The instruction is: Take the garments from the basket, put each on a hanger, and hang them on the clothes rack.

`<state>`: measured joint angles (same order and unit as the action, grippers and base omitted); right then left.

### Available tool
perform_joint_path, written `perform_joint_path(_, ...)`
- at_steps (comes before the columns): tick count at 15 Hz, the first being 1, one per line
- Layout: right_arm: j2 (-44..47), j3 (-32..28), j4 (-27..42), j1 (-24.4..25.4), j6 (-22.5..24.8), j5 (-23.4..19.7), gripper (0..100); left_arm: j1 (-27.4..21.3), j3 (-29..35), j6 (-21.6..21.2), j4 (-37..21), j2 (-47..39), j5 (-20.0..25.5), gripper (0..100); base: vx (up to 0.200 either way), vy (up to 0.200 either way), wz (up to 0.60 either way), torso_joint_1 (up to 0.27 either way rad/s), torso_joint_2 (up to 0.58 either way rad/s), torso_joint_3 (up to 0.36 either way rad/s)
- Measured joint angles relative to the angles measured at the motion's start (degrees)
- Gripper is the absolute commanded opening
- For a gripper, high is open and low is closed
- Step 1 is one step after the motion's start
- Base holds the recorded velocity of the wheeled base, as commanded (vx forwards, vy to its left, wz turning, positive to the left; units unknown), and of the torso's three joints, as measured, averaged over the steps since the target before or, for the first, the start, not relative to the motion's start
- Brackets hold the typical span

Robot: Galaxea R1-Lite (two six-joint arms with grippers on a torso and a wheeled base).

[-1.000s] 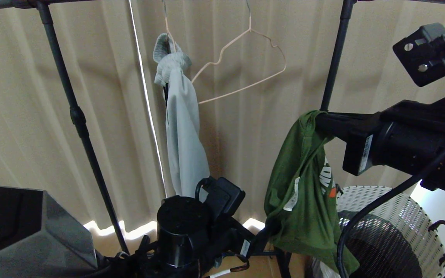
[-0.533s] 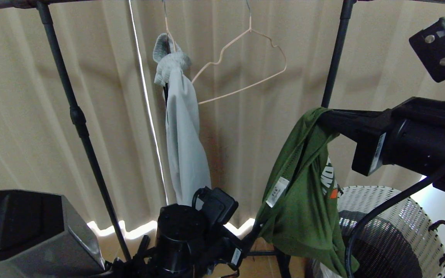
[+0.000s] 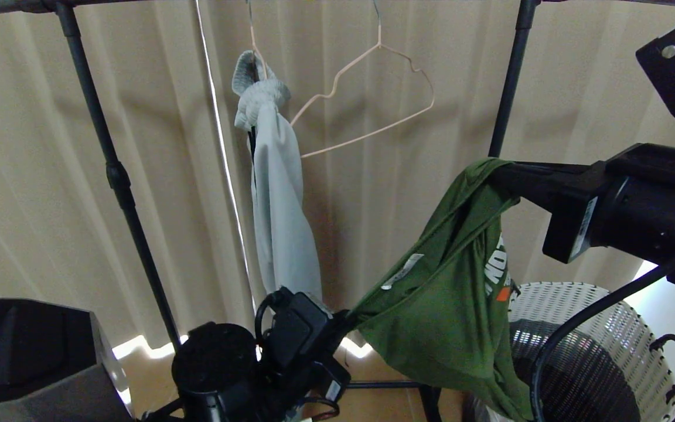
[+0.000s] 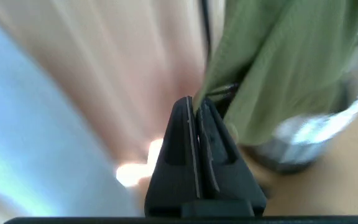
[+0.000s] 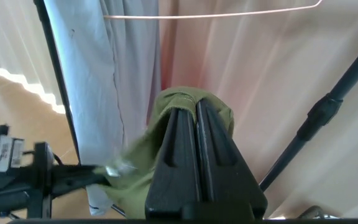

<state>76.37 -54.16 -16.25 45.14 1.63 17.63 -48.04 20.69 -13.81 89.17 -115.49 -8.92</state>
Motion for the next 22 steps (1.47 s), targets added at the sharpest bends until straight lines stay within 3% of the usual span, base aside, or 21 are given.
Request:
perform_joint_path(3, -0.02, -0.27, -0.09, -0.07, -0.05, -0.12, 0, 4.85, 1.74, -3.97, 0.30, 4.22, 0.06, 0, 0.000, 0.000, 0.00, 0.000, 0.00, 0.000)
perform_joint_path(8, -0.83, 0.41, -4.35, -0.49, -0.09, -0.96, 0, 9.02, 6.12, -4.55, 0.17, 15.93, 0.17, 0, 0.000, 0.000, 0.00, 0.000, 0.00, 0.000)
perform_joint_path(10, -1.76, 2.21, -4.50, -1.57, 0.02, -0.90, 0, 9.41, 8.28, -4.57, -2.63, 20.19, 0.12, 0, 0.000, 0.000, 0.00, 0.000, 0.00, 0.000)
perform_joint_path(15, -5.60, 8.91, -4.55, -5.24, 0.00, -0.99, 0, 9.52, 10.76, -5.16, -16.94, 29.33, -0.24, 0, 0.000, 0.000, 0.00, 0.000, 0.00, 0.000)
perform_joint_path(17, -6.78, 11.01, -4.79, -5.71, -0.40, -1.43, 0, 9.52, 10.68, -5.78, -27.12, 34.44, -0.38, 0, 0.000, 0.000, 0.00, 0.000, 0.00, 0.000)
perform_joint_path(20, -7.13, 12.15, -8.40, -5.84, -1.06, -2.26, 0, 9.55, 13.13, -6.17, -50.03, 44.39, -0.76, 0, 0.000, 0.000, 0.00, 0.000, 0.00, 0.000)
perform_joint_path(22, -6.89, 12.93, -10.07, -5.86, -1.06, -2.57, 0, 9.52, 16.68, -6.22, -53.85, 48.47, -2.51, 0, 0.000, 0.000, 0.00, 0.000, 0.00, 0.000)
